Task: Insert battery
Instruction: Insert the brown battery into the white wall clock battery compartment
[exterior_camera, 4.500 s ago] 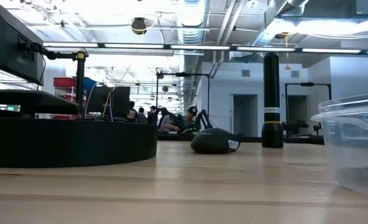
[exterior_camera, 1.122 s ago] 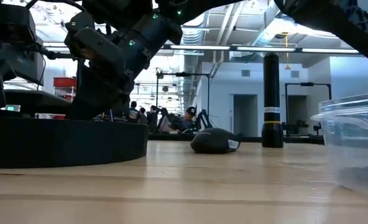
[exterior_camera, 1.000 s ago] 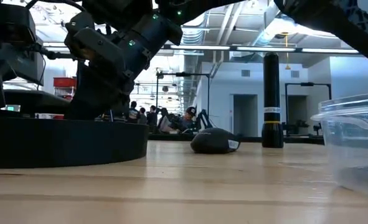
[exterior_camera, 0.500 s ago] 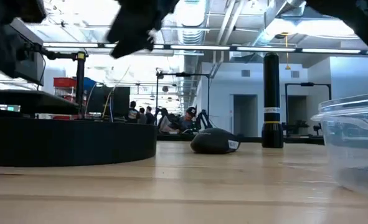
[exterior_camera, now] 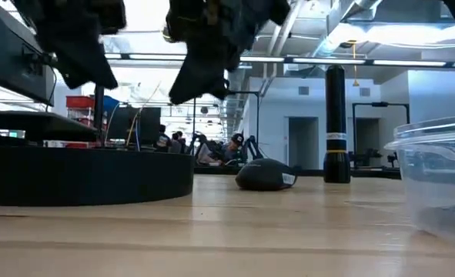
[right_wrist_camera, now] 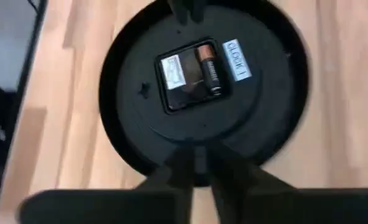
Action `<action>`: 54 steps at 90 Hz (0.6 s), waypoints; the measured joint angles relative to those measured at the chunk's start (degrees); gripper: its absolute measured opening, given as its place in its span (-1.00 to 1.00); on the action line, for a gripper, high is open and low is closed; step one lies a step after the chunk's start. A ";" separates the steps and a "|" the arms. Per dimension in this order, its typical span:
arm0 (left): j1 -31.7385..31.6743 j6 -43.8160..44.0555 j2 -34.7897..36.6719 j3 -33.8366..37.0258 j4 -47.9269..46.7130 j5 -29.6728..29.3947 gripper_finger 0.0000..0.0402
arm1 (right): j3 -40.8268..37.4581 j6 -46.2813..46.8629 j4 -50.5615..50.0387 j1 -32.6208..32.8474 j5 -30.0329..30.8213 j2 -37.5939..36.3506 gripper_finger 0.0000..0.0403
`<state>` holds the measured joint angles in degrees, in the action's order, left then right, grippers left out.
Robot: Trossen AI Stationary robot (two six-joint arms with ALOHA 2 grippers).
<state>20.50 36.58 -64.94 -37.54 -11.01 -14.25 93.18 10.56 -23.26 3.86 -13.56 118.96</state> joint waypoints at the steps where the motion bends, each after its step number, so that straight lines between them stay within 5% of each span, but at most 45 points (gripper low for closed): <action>1: -0.15 -0.04 -0.49 0.00 0.39 0.48 -0.99 | -0.41 0.33 0.90 0.10 0.00 0.18 -0.97; 54: -2.26 0.78 -13.95 0.09 5.77 1.97 -1.00 | -2.29 4.21 6.75 2.16 0.69 6.06 -1.00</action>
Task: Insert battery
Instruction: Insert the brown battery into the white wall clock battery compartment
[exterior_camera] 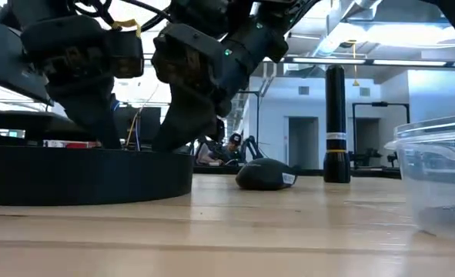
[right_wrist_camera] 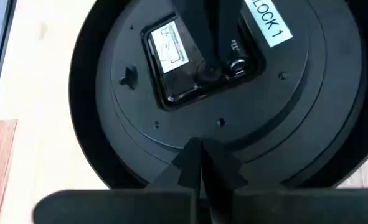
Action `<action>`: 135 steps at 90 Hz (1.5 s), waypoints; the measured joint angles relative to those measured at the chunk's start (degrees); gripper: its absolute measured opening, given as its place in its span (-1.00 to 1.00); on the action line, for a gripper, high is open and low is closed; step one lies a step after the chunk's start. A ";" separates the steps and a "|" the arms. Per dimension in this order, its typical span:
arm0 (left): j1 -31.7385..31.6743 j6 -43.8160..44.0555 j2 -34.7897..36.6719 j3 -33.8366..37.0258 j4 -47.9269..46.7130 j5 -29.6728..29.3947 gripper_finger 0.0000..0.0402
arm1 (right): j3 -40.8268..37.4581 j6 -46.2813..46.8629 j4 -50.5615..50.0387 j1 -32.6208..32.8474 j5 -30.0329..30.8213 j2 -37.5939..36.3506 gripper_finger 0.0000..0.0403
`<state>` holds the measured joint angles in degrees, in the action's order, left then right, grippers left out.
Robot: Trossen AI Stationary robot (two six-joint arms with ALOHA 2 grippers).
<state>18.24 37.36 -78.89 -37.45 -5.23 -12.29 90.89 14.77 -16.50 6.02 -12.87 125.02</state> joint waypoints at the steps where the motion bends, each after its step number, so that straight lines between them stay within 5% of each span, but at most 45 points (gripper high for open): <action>1: -0.04 -0.01 0.00 0.00 0.00 0.01 -1.00 | 0.00 -0.03 0.01 0.00 -0.01 0.01 -1.00; 53: -0.92 4.38 0.20 6.25 2.69 -2.08 -1.00 | 0.07 -0.57 -0.45 0.70 -0.01 0.19 -1.00; 84: -2.07 11.75 -3.87 9.79 6.66 5.44 -1.00 | 0.09 -1.16 -1.64 0.98 -0.55 0.19 -1.00; 105: -3.41 10.88 1.64 7.53 2.18 8.60 -1.00 | 0.09 -1.24 -1.25 0.92 0.15 0.19 -1.00; 135: -3.45 9.27 9.41 5.35 1.80 5.36 -1.00 | 0.09 -1.27 -1.26 0.96 0.05 0.19 -1.00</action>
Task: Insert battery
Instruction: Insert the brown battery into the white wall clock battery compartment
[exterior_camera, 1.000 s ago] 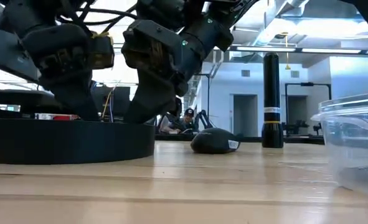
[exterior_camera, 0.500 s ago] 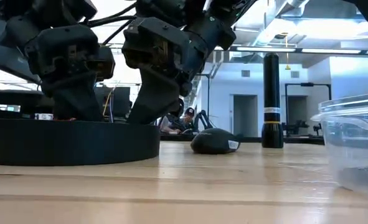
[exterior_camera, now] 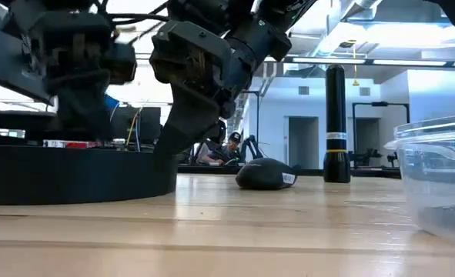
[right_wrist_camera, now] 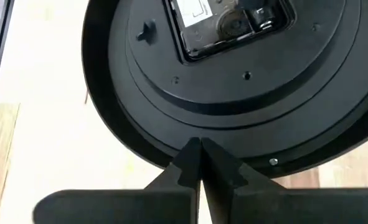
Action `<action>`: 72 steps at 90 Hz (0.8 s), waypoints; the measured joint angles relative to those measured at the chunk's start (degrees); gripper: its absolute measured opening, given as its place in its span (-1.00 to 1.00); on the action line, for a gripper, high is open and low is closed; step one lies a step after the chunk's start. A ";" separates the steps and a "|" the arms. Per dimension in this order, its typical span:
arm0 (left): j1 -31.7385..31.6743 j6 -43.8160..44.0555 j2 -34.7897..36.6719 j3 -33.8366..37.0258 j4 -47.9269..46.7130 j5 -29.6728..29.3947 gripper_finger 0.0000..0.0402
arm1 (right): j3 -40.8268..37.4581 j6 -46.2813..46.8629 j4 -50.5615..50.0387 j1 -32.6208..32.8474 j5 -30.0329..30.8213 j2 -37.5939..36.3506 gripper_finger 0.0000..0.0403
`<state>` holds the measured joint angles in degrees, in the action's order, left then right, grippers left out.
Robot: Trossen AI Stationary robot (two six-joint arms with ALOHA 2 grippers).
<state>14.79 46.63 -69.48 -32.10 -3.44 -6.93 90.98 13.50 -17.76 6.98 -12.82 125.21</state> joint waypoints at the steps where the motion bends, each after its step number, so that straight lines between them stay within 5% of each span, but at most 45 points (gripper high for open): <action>1: 0.00 -0.01 0.19 0.00 -0.20 -0.33 -1.00 | 0.00 0.00 -0.01 0.00 0.00 0.00 -1.00; 72: 1.16 -4.63 -8.90 -0.34 -5.24 -0.65 -1.00 | 0.00 0.02 -0.48 -0.07 0.03 0.00 -1.00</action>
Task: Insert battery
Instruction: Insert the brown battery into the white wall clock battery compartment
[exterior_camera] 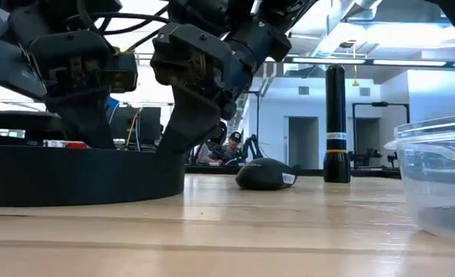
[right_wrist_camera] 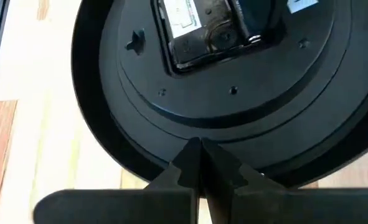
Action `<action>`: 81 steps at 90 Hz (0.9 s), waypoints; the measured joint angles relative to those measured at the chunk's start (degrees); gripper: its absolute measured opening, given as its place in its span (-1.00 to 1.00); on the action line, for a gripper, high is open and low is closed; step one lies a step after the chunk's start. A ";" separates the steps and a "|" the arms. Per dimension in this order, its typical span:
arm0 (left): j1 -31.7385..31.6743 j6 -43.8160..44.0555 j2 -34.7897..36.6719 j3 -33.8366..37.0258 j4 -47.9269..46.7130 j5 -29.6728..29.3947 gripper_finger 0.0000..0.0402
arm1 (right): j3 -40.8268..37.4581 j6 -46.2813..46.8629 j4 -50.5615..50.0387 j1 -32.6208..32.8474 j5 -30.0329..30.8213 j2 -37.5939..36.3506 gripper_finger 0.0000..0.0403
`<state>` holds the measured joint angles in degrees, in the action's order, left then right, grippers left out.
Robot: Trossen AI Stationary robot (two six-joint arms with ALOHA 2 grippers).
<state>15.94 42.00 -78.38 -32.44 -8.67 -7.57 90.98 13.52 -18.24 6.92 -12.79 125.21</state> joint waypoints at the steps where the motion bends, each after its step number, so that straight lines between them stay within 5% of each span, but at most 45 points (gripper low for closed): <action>1: 0.04 -0.15 -0.34 -0.01 0.01 0.01 -1.00 | 0.00 0.00 -0.03 0.00 0.13 0.00 -1.00; 42: 0.33 -4.33 -5.97 -0.34 1.66 1.91 -1.00 | 0.17 3.87 -2.25 -0.22 2.00 1.60 -1.00; 81: 0.33 -8.37 9.44 -5.90 -11.41 3.08 -1.00 | 2.35 6.06 -4.87 -1.52 -1.11 -2.71 -1.00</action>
<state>16.27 33.63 -68.94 -38.33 -20.09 -4.49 93.33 19.58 -23.11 5.40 -13.89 122.50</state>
